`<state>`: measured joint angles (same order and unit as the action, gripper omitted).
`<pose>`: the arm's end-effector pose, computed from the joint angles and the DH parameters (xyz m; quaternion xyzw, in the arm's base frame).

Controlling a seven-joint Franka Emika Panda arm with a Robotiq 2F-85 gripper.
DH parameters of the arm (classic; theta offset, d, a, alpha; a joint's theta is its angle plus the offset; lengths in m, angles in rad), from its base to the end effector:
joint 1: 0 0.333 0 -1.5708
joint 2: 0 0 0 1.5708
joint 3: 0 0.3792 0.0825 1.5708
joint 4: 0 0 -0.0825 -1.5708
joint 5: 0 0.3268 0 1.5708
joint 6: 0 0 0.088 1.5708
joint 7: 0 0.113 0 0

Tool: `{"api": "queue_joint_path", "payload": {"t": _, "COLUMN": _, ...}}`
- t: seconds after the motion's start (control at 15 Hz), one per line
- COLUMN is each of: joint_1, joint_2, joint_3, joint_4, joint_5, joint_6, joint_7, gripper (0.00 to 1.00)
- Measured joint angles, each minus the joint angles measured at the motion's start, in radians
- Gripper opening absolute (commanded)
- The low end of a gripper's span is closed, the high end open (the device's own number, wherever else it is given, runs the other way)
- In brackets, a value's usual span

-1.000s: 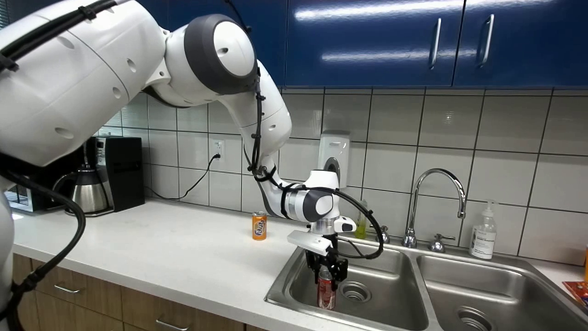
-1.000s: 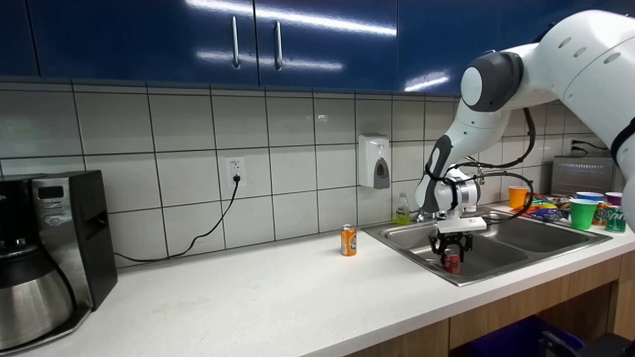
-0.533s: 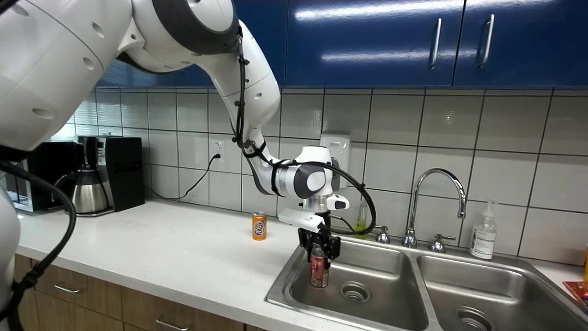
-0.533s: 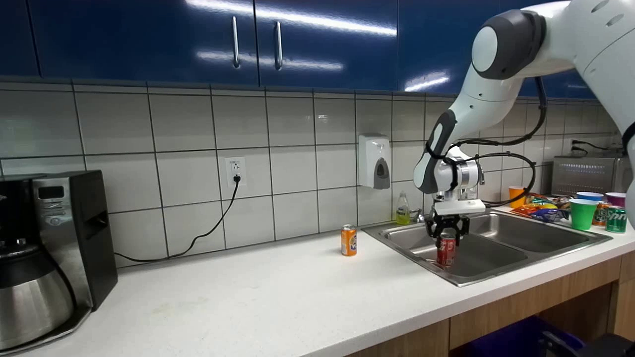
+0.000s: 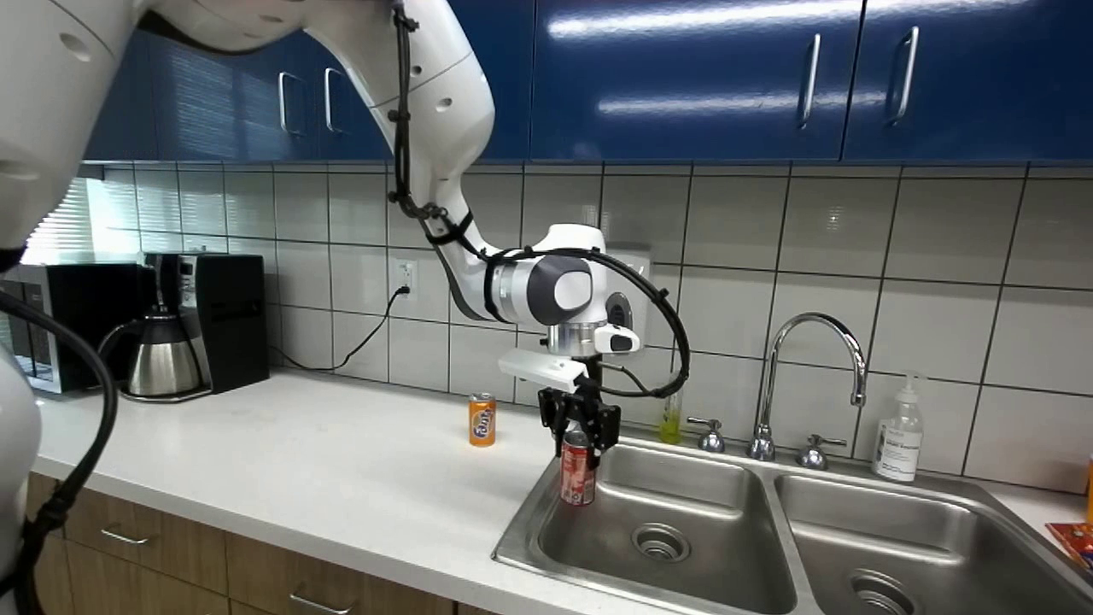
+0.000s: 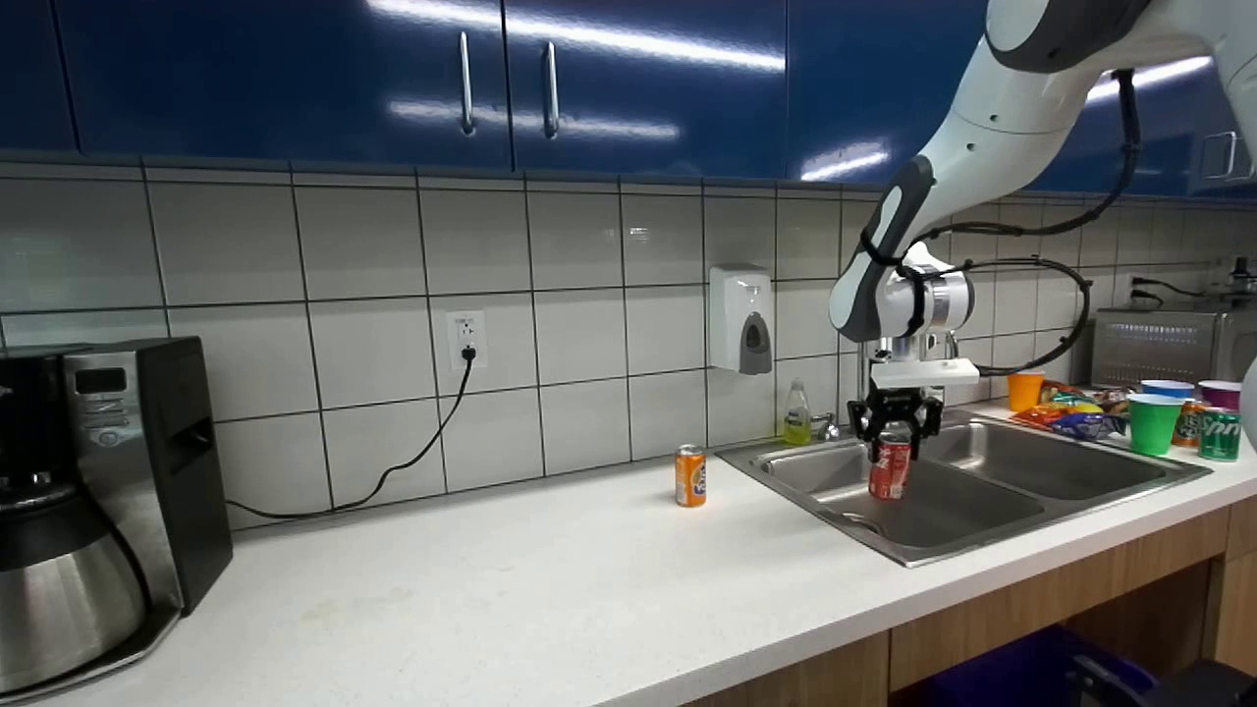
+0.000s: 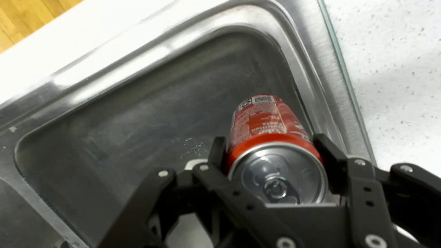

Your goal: Put the red can on the counter to the left

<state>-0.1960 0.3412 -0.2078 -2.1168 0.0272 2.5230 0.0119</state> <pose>0.5273 -0.2164 0.3582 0.9767 -0.2098 0.0306 0.0326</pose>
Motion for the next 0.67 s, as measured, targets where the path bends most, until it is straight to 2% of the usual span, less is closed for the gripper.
{"api": "queue_joint_path", "payload": {"t": 0.33, "joint_1": 0.030, "joint_2": -0.115, "joint_3": 0.001, "joint_4": -0.086, "joint_5": -0.033, "joint_6": -0.040, "joint_7": 0.003, "gripper": 0.40}}
{"api": "queue_joint_path", "payload": {"t": 0.67, "joint_1": 0.075, "joint_2": -0.172, "joint_3": 0.021, "joint_4": -0.148, "joint_5": -0.054, "joint_6": -0.055, "joint_7": 0.015, "gripper": 0.40}}
